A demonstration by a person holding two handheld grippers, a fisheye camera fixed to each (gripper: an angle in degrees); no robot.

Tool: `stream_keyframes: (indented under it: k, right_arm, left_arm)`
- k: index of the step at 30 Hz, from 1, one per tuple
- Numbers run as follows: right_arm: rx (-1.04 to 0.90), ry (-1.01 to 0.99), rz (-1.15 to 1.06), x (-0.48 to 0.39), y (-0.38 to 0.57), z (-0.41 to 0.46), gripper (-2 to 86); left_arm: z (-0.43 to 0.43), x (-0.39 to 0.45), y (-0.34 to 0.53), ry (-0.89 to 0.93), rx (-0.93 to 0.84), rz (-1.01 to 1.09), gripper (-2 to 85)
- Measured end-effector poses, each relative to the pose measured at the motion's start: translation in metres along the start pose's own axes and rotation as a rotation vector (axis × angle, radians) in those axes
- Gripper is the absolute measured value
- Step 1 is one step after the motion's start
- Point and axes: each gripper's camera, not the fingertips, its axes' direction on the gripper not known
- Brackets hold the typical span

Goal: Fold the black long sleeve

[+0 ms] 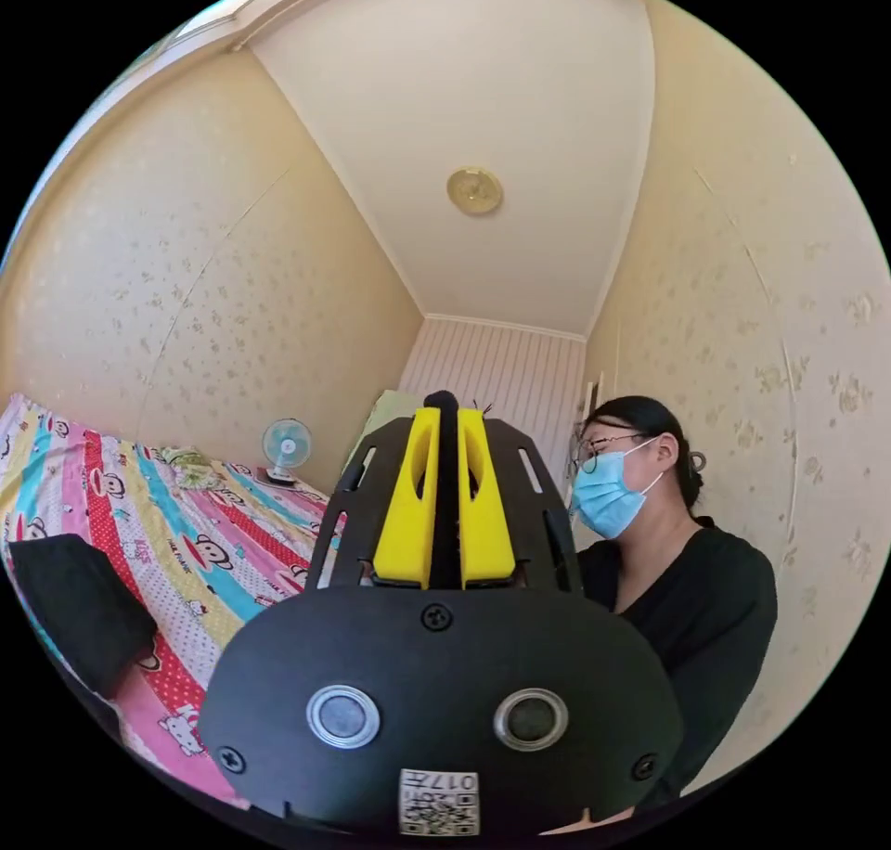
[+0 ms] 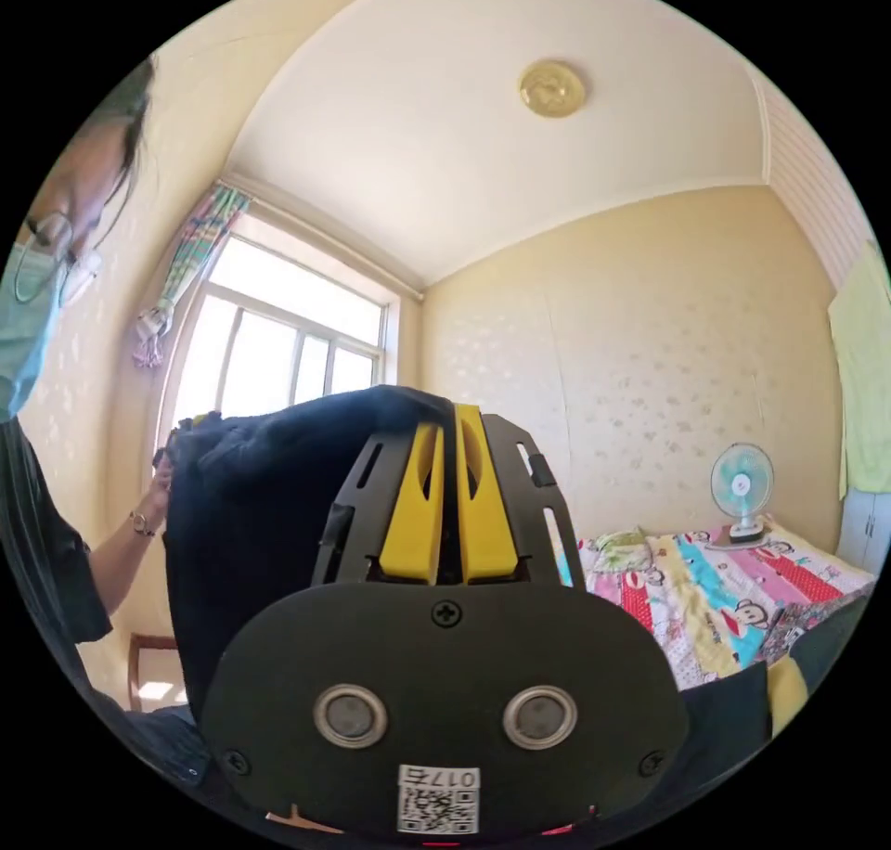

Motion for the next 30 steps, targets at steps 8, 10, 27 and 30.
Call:
stream_keyframes:
  k: [8, 10, 27, 30]
  right_arm:
    - [0.225, 0.231, -0.091, -0.084, -0.064, -0.069, 3.9]
    - [0.299, 0.285, -0.114, -0.098, -0.058, -0.074, 4.0]
    - [-0.785, 0.447, -0.120, 0.259, 0.140, 0.416, 7.1]
    - [-1.037, 0.370, 0.013, 0.312, 0.287, 0.447, 8.1]
  left_arm:
    - [0.030, 0.030, 0.048, -0.529, 0.101, 0.078, 1.4]
    - [0.040, 0.048, 0.067, -0.593, 0.250, 0.089, 1.3]
    - [0.257, -0.418, 0.012, -1.072, -0.272, -0.164, 5.5]
    - [0.255, -0.497, 0.108, -1.030, -0.496, -0.361, 8.3]
